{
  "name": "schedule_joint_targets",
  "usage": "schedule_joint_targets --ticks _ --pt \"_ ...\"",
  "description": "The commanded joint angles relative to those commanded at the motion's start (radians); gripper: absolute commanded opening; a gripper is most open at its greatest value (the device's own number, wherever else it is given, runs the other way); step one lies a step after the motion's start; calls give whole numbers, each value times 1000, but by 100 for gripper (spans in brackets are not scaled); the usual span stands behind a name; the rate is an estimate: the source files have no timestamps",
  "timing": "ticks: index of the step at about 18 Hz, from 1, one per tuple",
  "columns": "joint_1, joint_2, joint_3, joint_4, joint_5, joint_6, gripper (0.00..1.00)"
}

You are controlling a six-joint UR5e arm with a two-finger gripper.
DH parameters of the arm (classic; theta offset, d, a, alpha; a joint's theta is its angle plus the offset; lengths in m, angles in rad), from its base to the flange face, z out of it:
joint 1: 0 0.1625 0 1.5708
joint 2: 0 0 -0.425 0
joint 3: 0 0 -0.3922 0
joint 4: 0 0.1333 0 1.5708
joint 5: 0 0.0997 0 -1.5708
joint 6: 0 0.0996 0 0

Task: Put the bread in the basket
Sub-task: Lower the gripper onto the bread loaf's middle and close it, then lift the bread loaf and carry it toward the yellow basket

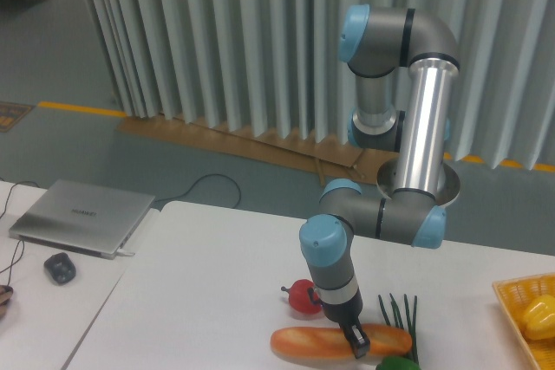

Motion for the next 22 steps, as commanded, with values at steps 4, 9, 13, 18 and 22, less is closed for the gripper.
schedule_joint_targets --ticks 4,9,13,18,22 --pt "23 46 -14 -6 -6 2 47" --pt "51 75 -20 -6 -15 0 50" --pt "77 100 -21 -8 -21 3 53" --pt "112 141 -34 -15 -23 3 53" --pt "192 196 -51 -69 -38 81 53"
